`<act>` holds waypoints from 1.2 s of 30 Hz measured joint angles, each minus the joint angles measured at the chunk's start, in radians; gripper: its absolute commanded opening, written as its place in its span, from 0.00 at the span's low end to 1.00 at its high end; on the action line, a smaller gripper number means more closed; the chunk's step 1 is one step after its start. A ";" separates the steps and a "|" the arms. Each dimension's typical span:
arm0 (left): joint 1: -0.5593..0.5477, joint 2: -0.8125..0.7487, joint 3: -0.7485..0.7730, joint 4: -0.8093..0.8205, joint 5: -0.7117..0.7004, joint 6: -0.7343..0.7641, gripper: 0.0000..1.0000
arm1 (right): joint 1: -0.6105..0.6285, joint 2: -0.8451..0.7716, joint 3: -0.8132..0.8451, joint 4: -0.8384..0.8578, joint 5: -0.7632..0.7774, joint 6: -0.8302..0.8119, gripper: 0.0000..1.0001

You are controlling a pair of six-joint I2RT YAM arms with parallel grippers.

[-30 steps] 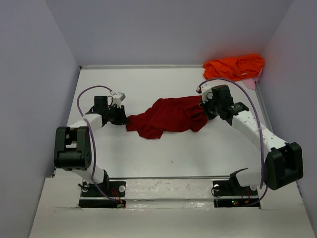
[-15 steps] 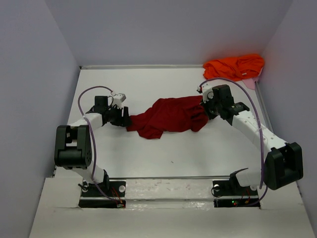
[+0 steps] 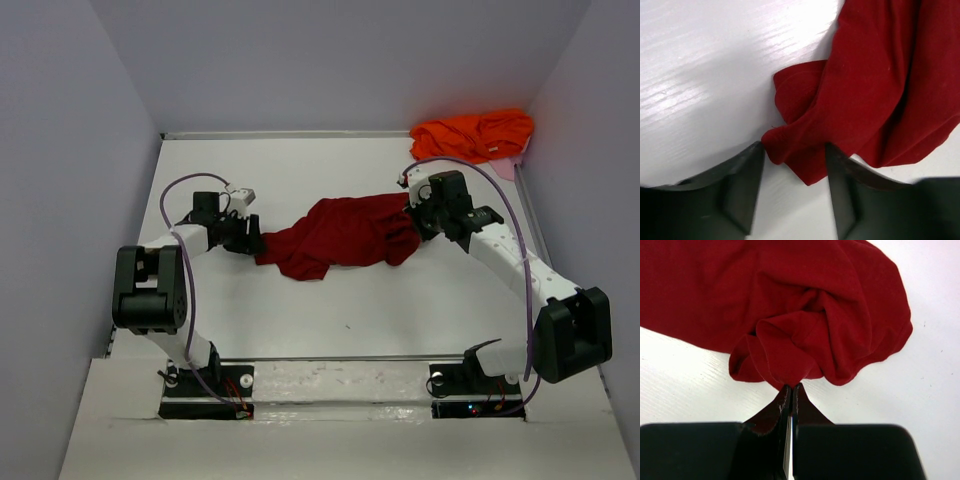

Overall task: Fold and stack the t-shirts
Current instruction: Flatten out the crumpled T-shirt at the center of the board.

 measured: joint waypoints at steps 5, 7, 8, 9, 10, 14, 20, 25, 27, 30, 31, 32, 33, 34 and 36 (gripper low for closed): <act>-0.011 0.011 0.003 -0.008 0.005 0.006 0.00 | -0.006 -0.001 0.000 0.000 -0.004 0.000 0.00; -0.014 0.013 0.003 -0.010 0.007 0.007 0.00 | -0.006 -0.004 -0.001 0.000 -0.005 0.000 0.00; -0.015 0.013 0.003 -0.012 0.011 0.010 0.00 | -0.006 -0.005 -0.001 0.000 -0.005 0.000 0.00; -0.016 0.013 0.003 -0.013 0.012 0.013 0.00 | -0.006 -0.006 -0.001 0.000 -0.005 0.000 0.00; -0.016 0.013 0.003 -0.013 0.012 0.015 0.00 | -0.006 -0.006 -0.001 0.000 -0.005 0.000 0.00; -0.016 -0.060 -0.007 -0.013 -0.051 0.026 0.00 | -0.012 -0.026 -0.005 0.003 -0.003 0.001 0.00; -0.006 -0.415 -0.021 0.050 -0.204 0.046 0.00 | -0.027 -0.160 -0.012 0.034 0.031 0.005 0.00; 0.040 -0.613 0.037 0.062 -0.238 0.084 0.00 | -0.040 -0.286 -0.012 0.092 0.093 -0.008 0.00; 0.066 -0.633 0.072 0.058 -0.247 0.098 0.00 | -0.044 -0.312 -0.012 0.106 0.117 -0.021 0.00; 0.119 -0.660 0.114 0.040 -0.261 0.121 0.00 | -0.056 -0.352 -0.010 0.117 0.160 -0.036 0.00; 0.128 -0.666 0.120 0.033 -0.264 0.125 0.00 | -0.060 -0.365 -0.004 0.119 0.181 -0.042 0.00; 0.140 -0.672 0.133 0.015 -0.268 0.127 0.00 | -0.062 -0.371 0.001 0.120 0.188 -0.045 0.00; 0.160 -0.676 0.156 -0.005 -0.268 0.130 0.00 | -0.064 -0.380 0.010 0.123 0.201 -0.049 0.00; 0.167 -0.677 0.170 -0.014 -0.269 0.130 0.00 | -0.065 -0.393 0.025 0.128 0.222 -0.055 0.00; 0.191 -0.677 0.221 -0.045 -0.272 0.130 0.00 | -0.065 -0.412 0.056 0.133 0.253 -0.068 0.00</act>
